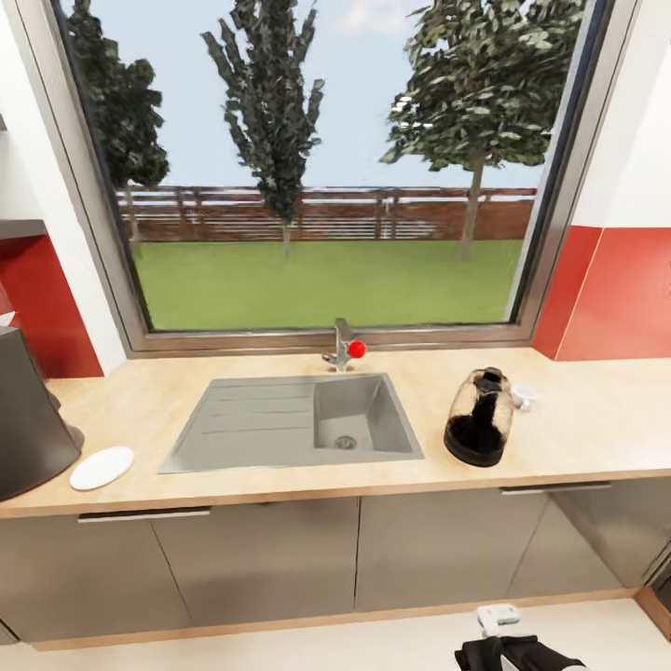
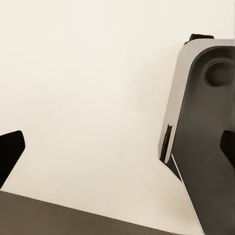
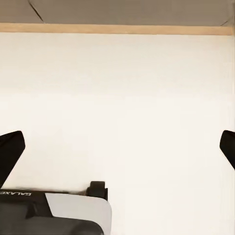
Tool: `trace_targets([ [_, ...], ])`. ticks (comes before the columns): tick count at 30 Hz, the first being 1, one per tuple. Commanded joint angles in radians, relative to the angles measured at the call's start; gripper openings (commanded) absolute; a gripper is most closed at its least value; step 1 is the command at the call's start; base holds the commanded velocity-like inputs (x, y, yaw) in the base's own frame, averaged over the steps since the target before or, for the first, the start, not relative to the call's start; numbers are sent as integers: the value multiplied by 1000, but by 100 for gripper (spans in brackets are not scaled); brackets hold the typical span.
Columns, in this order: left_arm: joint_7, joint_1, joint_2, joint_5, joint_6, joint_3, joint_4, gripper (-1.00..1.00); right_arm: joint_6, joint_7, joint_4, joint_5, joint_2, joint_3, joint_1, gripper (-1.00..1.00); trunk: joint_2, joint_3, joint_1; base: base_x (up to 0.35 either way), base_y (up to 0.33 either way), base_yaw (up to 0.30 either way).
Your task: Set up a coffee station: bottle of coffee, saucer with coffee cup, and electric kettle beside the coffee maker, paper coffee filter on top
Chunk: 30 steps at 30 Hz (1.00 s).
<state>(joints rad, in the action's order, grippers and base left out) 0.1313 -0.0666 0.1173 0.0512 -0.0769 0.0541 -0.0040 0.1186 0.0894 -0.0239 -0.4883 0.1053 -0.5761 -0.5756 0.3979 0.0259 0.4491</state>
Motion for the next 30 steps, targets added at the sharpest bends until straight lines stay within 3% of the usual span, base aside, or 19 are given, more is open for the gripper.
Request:
trace_targets([
  [1,1,-1,0,5,-4,5,1,100,6,2,-2,-9,1,-8,0,100,2,2,1,195,-275,-92],
  [13,1,-1,-19,11,-5,7,2,100,9,8,-1,-10,1,-8,31,100,2,2,1,119,-290,-264],
  [15,1,-1,-19,12,-6,8,2,100,21,32,-1,-9,1,-8,47,100,2,2,1,3,-300,-298],
  [19,1,-1,-19,12,-6,9,2,100,52,152,0,-8,11,-8,100,100,2,2,1,1,-300,-299],
  [23,1,0,-18,13,-6,9,5,100,54,177,0,-6,12,-8,141,100,2,2,1,0,-300,-277],
  [30,1,0,-18,13,-6,9,6,100,53,182,-2,-6,6,-9,152,100,2,2,1,0,-302,-49],
])
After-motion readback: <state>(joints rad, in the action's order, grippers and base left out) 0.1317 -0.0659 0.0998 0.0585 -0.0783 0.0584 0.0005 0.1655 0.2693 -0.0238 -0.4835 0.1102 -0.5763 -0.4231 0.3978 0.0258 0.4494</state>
